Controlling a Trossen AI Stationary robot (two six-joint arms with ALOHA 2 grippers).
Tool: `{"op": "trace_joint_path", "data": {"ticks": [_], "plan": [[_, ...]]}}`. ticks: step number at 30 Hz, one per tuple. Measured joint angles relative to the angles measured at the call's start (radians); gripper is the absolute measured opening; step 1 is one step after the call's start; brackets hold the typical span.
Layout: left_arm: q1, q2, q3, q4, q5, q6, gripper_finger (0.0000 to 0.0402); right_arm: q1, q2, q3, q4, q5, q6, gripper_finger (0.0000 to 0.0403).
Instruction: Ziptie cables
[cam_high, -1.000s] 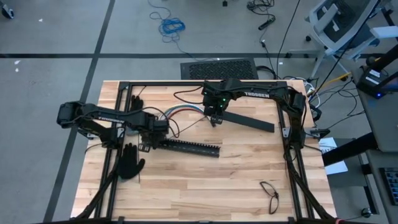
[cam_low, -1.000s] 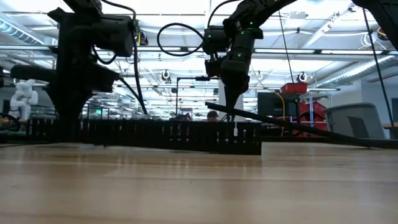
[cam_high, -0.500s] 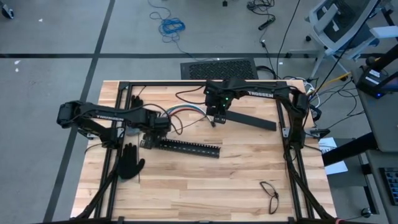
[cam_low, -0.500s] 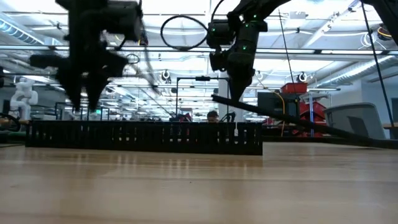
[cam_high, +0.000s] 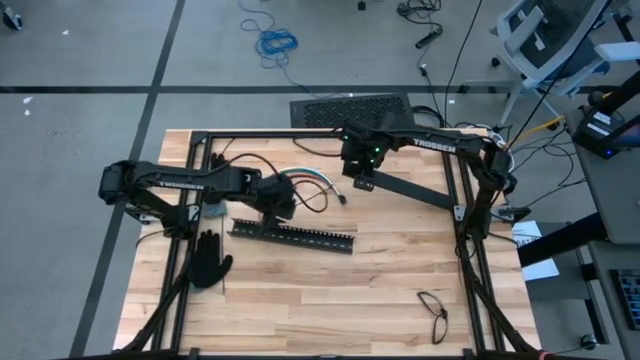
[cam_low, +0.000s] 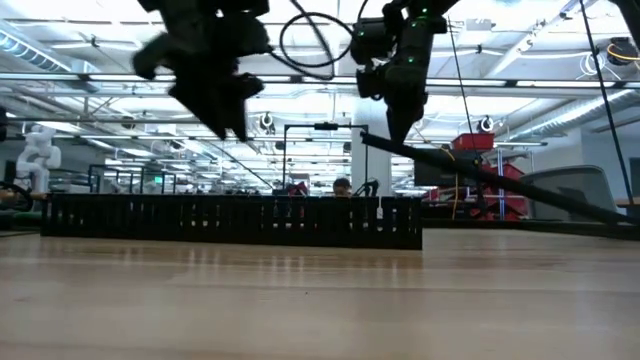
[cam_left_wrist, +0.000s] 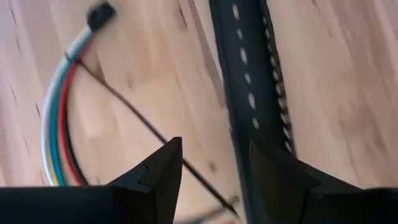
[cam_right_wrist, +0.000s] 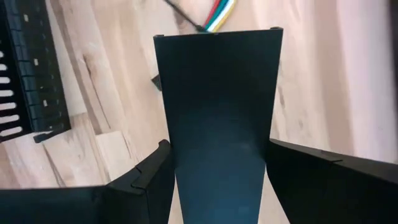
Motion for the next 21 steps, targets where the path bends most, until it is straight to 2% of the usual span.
{"op": "trace_joint_path", "data": {"ticks": [3,7,10,12,14,21], "plan": [[0.004,0.046,0.001,0.082,0.001,0.034,0.0185,-0.019,-0.028,0.000,-0.008,0.010,0.017,0.0205],[0.013,0.146,0.001,0.102,0.003,0.081,0.0187,-0.034,-0.063,0.002,-0.025,0.021,0.035,0.0205],[0.011,0.196,0.036,0.089,-0.078,0.056,0.0199,-0.043,-0.078,0.002,-0.027,0.024,0.045,0.0205],[0.001,0.207,0.065,0.119,-0.177,0.018,0.0207,-0.046,-0.082,0.002,-0.027,0.025,0.048,0.0205],[-0.003,0.207,0.073,0.156,-0.231,0.018,0.0210,-0.049,-0.083,0.001,-0.025,0.027,0.048,0.0205],[-0.014,0.191,0.074,0.185,-0.217,0.034,0.0210,-0.052,-0.081,-0.001,-0.006,0.030,0.032,0.0205]]}}
